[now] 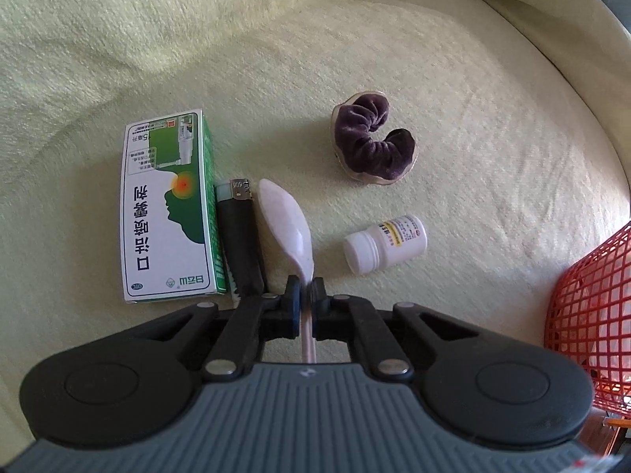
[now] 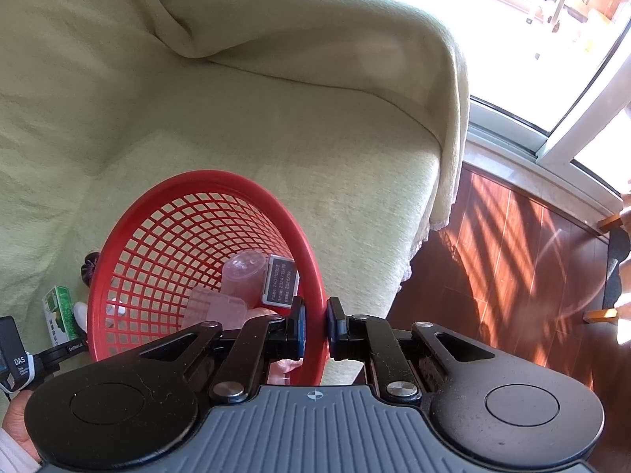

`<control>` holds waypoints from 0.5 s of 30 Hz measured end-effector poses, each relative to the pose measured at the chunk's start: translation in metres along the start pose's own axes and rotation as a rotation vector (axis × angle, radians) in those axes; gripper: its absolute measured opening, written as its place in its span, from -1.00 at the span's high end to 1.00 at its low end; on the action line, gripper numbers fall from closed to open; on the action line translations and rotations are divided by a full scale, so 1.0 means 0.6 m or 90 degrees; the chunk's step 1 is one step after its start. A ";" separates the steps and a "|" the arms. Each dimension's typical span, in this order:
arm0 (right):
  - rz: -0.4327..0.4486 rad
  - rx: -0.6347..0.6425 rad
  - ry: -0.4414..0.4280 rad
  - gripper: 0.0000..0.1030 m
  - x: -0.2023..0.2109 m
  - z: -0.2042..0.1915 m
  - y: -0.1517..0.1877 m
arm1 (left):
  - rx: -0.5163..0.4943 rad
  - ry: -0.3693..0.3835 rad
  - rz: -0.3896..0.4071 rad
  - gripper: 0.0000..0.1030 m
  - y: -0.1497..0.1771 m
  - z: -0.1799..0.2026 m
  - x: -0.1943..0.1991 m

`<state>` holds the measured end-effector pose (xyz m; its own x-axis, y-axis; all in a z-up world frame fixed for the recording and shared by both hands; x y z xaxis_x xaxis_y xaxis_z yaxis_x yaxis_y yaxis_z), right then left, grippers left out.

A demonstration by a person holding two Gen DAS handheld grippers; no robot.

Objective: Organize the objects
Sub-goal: 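Grasp the white plastic spoon by its handle with the left gripper, then carry the spoon into the basket and open the left gripper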

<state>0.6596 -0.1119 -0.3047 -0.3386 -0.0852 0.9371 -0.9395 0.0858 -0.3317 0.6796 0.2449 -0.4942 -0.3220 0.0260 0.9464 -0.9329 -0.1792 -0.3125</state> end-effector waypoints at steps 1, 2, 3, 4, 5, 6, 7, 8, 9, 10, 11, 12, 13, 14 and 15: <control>0.000 0.001 0.000 0.85 0.000 0.000 0.000 | -0.002 0.002 0.001 0.95 0.001 0.000 0.003; 0.000 0.000 -0.001 0.85 0.000 0.000 0.000 | -0.005 0.002 0.002 0.96 0.003 0.000 0.007; 0.001 -0.001 -0.002 0.85 0.001 0.001 0.001 | -0.007 0.003 0.002 0.96 0.004 -0.001 0.011; 0.001 -0.001 -0.003 0.85 0.001 0.001 0.001 | -0.007 0.005 0.003 0.95 0.006 -0.002 0.015; 0.001 0.000 -0.003 0.85 0.001 0.001 0.002 | -0.007 0.006 0.004 0.96 0.008 -0.002 0.020; 0.002 0.000 -0.003 0.85 0.002 0.001 0.002 | -0.007 0.006 0.005 0.96 0.009 -0.003 0.025; 0.003 0.001 -0.004 0.85 0.002 0.001 0.002 | -0.006 0.008 0.007 0.96 0.010 -0.004 0.031; 0.003 0.001 -0.004 0.85 0.002 0.001 0.003 | -0.006 0.008 0.008 0.95 0.011 -0.005 0.035; 0.004 0.002 -0.004 0.85 0.003 0.001 0.003 | -0.007 0.007 0.008 0.95 0.013 -0.006 0.040; 0.005 0.002 -0.005 0.85 0.003 0.000 0.004 | -0.007 0.007 0.008 0.95 0.015 -0.007 0.046; 0.006 0.002 -0.006 0.85 0.002 0.000 0.004 | -0.008 0.007 0.008 0.96 0.016 -0.007 0.051; 0.007 0.003 -0.006 0.85 0.003 0.000 0.005 | -0.011 0.005 0.009 0.96 0.017 -0.007 0.056; 0.007 0.004 -0.008 0.85 0.003 -0.001 0.005 | -0.014 0.005 0.010 0.96 0.018 -0.008 0.061; 0.009 0.004 -0.009 0.85 0.003 -0.001 0.005 | -0.014 0.006 0.010 0.96 0.019 -0.008 0.065; 0.010 0.005 -0.009 0.85 0.003 -0.002 0.006 | -0.014 0.005 0.008 0.96 0.019 -0.007 0.070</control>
<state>0.6557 -0.1106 -0.3040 -0.3536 -0.0974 0.9303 -0.9346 0.0788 -0.3469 0.6547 0.2481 -0.4585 -0.3356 0.0320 0.9415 -0.9318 -0.1581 -0.3268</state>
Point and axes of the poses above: each gripper's, at about its wrist camera, not at the fingertips, and x roughly against the way its jaws point, z to its right, y to its underside, the point moved 8 cm from there along -x, roughly the way its jaws point, and after that the axes turned 3 degrees about z, right-handed, at the moved point
